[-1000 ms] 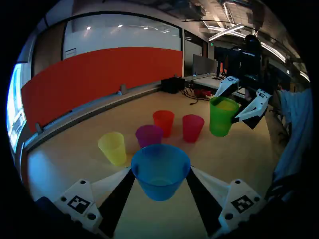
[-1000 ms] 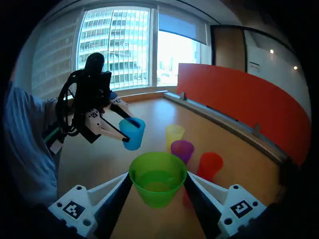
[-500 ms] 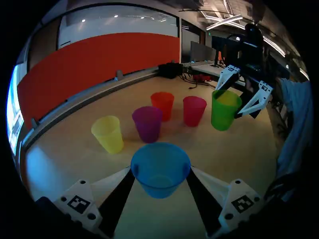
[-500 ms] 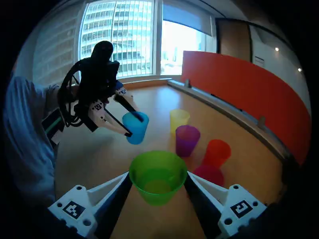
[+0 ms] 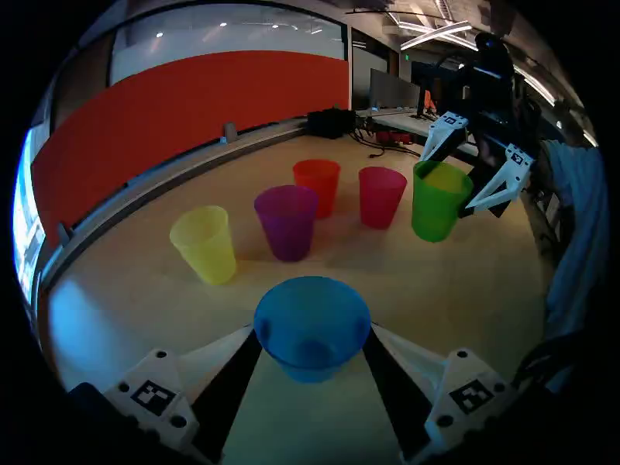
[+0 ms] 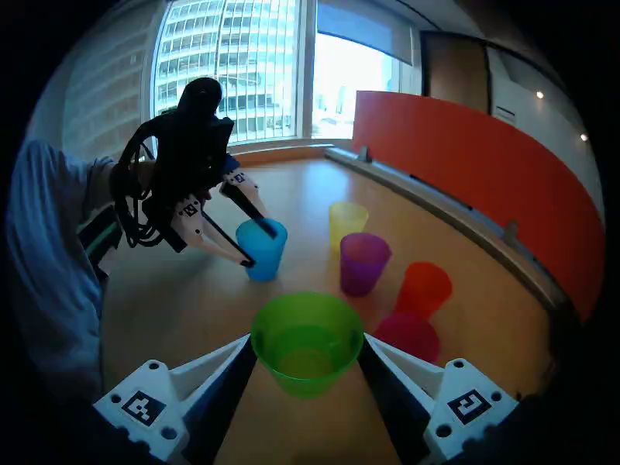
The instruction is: Pour water
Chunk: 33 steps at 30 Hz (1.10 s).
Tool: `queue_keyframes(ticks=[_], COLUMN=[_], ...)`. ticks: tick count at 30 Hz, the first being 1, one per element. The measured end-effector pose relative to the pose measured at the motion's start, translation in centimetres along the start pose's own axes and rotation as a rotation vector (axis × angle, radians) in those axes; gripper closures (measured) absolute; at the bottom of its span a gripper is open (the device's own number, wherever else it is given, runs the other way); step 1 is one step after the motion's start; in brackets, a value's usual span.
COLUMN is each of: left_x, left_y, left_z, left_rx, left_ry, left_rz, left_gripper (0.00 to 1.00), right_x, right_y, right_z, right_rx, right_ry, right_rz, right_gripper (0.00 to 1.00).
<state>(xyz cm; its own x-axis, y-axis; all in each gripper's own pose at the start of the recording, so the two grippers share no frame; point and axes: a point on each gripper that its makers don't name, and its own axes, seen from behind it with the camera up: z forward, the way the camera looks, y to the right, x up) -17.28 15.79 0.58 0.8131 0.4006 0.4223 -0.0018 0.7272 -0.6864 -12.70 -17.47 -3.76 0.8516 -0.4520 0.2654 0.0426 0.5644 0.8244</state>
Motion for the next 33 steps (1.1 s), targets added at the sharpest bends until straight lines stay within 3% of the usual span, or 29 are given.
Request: queue_keyframes(ticks=[13,15,20,33], left_x=[-1.1,-1.3,-1.8,-2.3], left_y=[-0.2,-0.2,-0.5,-0.5], left_z=[0.0,-0.1,-0.3,-1.8], left_rx=[0.003,0.002,0.014,0.033], left_ry=[-0.017,-0.024,-0.039,-0.034], left_rz=[-0.013,-0.013,-0.016,-0.02], left_gripper=[0.13,0.07,0.05,0.05], right_x=[-1.0,-1.2,-1.7,-3.5], right_y=[0.3,0.4,0.5,0.4], right_z=[0.6,0.7,1.1,2.1], right_rx=[-0.011,-0.013,-0.019,-0.026], right_ry=[-0.016,-0.02,-0.025,-0.049], right_rz=[-0.004,-0.005,-0.002,-0.007], right_gripper=[0.09,0.09,0.09,0.09])
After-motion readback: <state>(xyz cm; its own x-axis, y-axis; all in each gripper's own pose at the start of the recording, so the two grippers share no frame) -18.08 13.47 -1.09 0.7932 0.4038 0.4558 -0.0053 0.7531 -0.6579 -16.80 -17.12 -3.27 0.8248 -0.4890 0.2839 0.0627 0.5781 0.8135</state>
